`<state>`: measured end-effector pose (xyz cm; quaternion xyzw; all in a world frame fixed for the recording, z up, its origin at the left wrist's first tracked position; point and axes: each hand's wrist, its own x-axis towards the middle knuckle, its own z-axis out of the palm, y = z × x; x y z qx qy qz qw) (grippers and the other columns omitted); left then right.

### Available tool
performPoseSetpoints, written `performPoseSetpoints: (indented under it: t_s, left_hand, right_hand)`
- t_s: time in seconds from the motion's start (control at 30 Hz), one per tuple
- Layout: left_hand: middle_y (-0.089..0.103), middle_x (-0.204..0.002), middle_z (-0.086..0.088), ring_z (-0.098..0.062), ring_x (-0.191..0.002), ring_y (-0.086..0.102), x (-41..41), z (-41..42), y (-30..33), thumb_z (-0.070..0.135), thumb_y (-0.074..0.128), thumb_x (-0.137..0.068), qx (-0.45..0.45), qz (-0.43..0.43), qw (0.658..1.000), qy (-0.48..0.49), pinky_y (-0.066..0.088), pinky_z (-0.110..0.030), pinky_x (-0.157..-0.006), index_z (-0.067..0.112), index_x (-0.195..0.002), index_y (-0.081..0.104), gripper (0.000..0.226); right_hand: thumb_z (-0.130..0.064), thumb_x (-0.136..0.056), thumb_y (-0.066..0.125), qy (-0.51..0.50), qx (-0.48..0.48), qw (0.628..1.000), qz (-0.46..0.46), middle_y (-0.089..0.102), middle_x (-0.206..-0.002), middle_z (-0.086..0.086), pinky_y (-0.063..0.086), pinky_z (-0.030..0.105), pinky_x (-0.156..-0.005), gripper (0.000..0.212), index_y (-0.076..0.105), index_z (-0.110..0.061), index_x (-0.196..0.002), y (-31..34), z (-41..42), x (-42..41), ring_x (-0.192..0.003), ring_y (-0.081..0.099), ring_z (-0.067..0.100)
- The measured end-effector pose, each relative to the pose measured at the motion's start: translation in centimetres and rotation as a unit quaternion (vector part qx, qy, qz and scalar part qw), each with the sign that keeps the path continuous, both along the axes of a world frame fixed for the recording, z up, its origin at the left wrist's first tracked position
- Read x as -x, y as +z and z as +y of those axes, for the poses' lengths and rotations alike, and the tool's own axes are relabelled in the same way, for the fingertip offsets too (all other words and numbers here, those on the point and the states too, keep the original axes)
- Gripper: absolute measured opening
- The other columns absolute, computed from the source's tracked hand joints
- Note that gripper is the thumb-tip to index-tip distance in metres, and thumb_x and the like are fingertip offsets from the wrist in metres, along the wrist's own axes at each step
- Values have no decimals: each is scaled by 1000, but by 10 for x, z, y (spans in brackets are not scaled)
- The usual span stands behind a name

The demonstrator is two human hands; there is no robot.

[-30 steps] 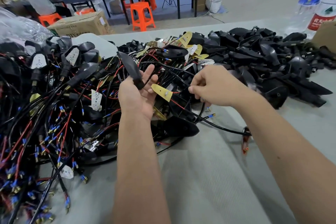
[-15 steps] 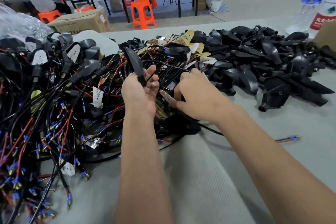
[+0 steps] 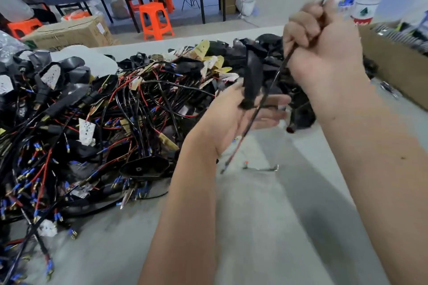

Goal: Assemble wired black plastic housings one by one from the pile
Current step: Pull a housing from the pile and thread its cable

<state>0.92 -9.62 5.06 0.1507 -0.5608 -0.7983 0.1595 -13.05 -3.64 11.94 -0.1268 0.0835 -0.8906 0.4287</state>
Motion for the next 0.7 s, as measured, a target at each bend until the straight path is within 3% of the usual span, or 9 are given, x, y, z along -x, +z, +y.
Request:
performPoseSetpoints:
  t_s: [0.07, 0.13, 0.2, 0.23, 0.3, 0.37, 0.4, 0.57, 0.7]
  left_hand:
    - [75, -104, -21, -35, -76, 72, -2, 3, -7, 23, 33, -110, 43, -48, 996, -54, 59, -36, -66, 9, -115, 48, 21]
    - [71, -83, -13, -19, -46, 53, -5, 2, -10, 20, 33, -109, 67, -80, 993, -57, 36, -22, -42, 15, -99, 46, 17]
    - [58, -72, -7, -8, -39, 30, -1, -1, -12, 15, 33, -107, 62, -102, 992, -33, 16, -18, -39, 17, -90, 42, 20]
    - [54, -69, -5, -6, -39, 25, 1, -2, -14, 13, 32, -107, 53, -108, 993, -16, 11, -18, -39, 18, -89, 41, 21]
    - [51, -67, -4, -5, -39, 22, 7, -3, -17, 13, 30, -108, 45, -119, 992, 15, 7, -20, -40, 17, -90, 40, 21]
    - [50, -68, -5, -5, -39, 22, 11, -1, -21, 15, 30, -110, 49, -137, 989, 31, 9, -18, -39, 14, -99, 41, 16]
    - [51, -68, -7, -6, -39, 23, 13, 0, -23, 15, 31, -111, 53, -146, 987, 39, 11, -17, -37, 13, -105, 42, 13]
    - [57, -67, -10, -11, -40, 35, 12, -2, -32, 14, 39, -110, 99, -180, 975, 82, 22, -18, -37, 8, -100, 51, 17]
    - [76, -79, -13, -26, -57, 71, 7, -8, -37, 14, 42, -109, 128, -195, 966, 112, 51, -26, -46, 4, -109, 61, 22]
  right_hand:
    - [-23, -114, 32, -68, -24, 997, -41, 44, -60, 1, 24, 21, -36, 40, 45, -9, -79, -7, 12, 23, -41, 29, 10]
    - [-23, -114, 34, -109, -68, 989, -78, 47, -62, 3, 32, 23, -37, 36, 48, -10, -83, -23, 21, 38, -45, 37, 12]
    - [-21, -112, 41, -116, -101, 984, -94, 55, -70, 7, 52, 26, -50, 28, 53, -7, -92, -46, 30, 41, -60, 52, 18]
    - [-21, -110, 46, -112, -134, 983, -65, 59, -77, 9, 60, 29, -65, 24, 56, -6, -96, -59, 35, 39, -71, 58, 20]
    - [-26, -105, 56, -106, -283, 947, 109, 65, -87, 6, 58, 32, -86, 20, 63, -8, -100, -89, 44, 29, -83, 63, 17]
    - [-24, -101, 64, -101, -371, 875, 293, 71, -86, 2, 54, 28, -76, 14, 71, -13, -97, -116, 51, 14, -77, 63, 12]
    - [-21, -99, 67, -92, -371, 860, 338, 71, -83, 1, 50, 26, -69, 11, 73, -13, -95, -124, 55, 8, -72, 60, 11]
    - [-4, -95, 69, -54, -321, 877, 355, 64, -68, 7, 46, 24, -49, 8, 67, -12, -93, -134, 56, -10, -56, 56, 17]
    - [-1, -105, 50, -55, -309, 895, 318, 75, -86, 12, 53, 25, -52, 6, 50, -7, -104, -138, 52, -15, -66, 71, 22]
